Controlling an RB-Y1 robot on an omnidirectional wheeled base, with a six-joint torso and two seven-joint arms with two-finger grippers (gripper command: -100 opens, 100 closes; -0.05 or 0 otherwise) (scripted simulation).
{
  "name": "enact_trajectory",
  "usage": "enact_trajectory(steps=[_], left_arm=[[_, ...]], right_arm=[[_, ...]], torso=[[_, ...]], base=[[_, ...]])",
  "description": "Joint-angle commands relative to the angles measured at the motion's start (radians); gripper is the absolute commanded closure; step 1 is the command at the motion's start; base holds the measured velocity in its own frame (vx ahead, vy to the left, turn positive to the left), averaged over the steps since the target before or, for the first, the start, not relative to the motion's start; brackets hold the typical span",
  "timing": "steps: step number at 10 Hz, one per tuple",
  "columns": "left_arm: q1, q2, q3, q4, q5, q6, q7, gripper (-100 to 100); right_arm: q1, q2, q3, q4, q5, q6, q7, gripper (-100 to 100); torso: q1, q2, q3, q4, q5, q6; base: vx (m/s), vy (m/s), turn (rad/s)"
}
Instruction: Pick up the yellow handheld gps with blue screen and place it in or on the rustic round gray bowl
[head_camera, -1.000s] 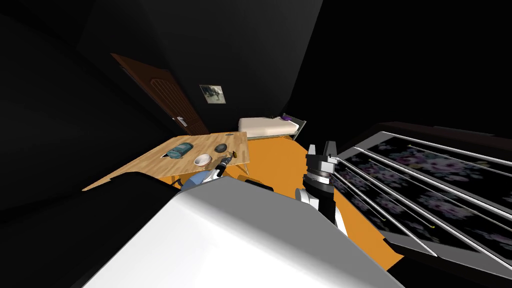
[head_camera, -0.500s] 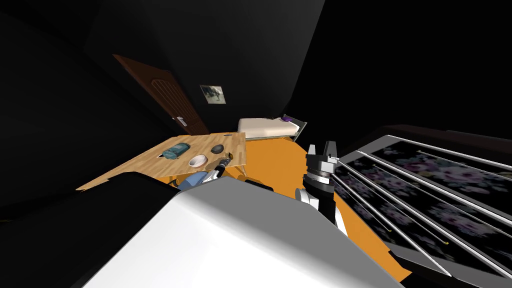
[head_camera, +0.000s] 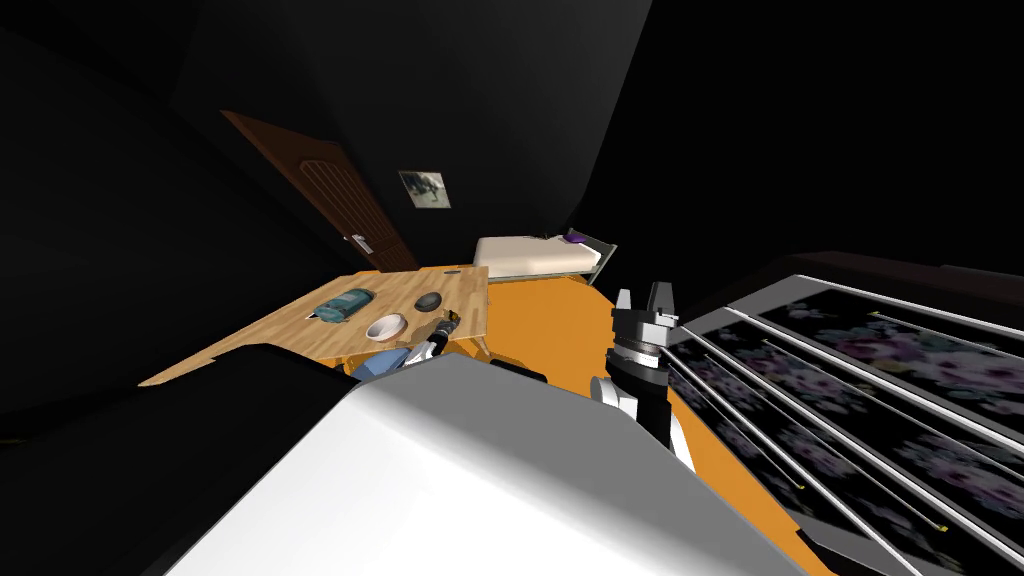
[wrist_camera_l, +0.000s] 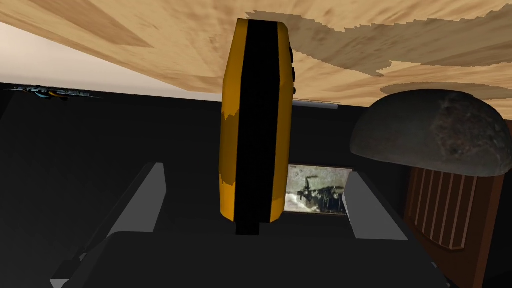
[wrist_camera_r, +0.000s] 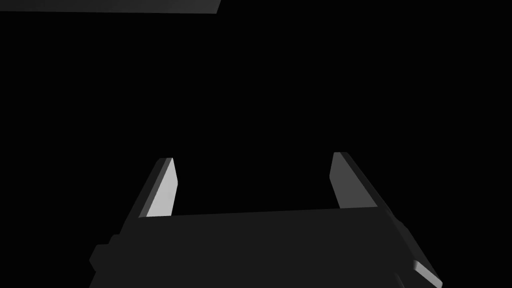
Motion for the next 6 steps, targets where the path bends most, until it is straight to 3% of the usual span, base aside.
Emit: enact_trajectory(steps=[1, 2, 3, 4, 5, 6], left_arm=[[0.0, 0.0, 0.0, 0.0, 0.0, 0.0, 0.0, 0], [-0.013, -0.033, 0.012, 0.002, -0.007, -0.01, -0.033, -100], [-0.019, -0.049, 0.018, 0.003, -0.01, -0.015, -0.049, -100], [-0.017, -0.038, 0.022, 0.009, -0.005, -0.019, -0.042, -100], [-0.018, -0.039, 0.022, 0.009, -0.006, -0.02, -0.046, 100], [-0.018, -0.039, 0.022, 0.009, -0.006, -0.02, -0.045, 100]], right_arm=[[0.0, 0.0, 0.0, 0.0, 0.0, 0.0, 0.0, 0], [0.0, 0.0, 0.0, 0.0, 0.0, 0.0, 0.0, 0], [0.0, 0.0, 0.0, 0.0, 0.0, 0.0, 0.0, 0], [0.0, 0.0, 0.0, 0.0, 0.0, 0.0, 0.0, 0], [0.0, 0.0, 0.0, 0.0, 0.0, 0.0, 0.0, 0], [0.0, 0.0, 0.0, 0.0, 0.0, 0.0, 0.0, 0]], torso=[[0.0, 0.0, 0.0, 0.0, 0.0, 0.0], [0.001, 0.003, 0.002, 0.001, 0.0, 0.0], [0.005, 0.002, 0.001, 0.001, 0.001, 0.0], [0.007, 0.0, 0.0, 0.0, 0.002, 0.0], [0.005, 0.002, 0.001, 0.0, 0.001, 0.0], [0.003, 0.004, 0.002, 0.001, 0.001, 0.0]], base=[[0.012, -0.005, -0.001], [0.062, 0.063, 0.091], [0.102, 0.096, 0.082], [0.047, 0.04, 0.004], [0.008, 0.007, -0.003], [0.0, 0.0, 0.0]])
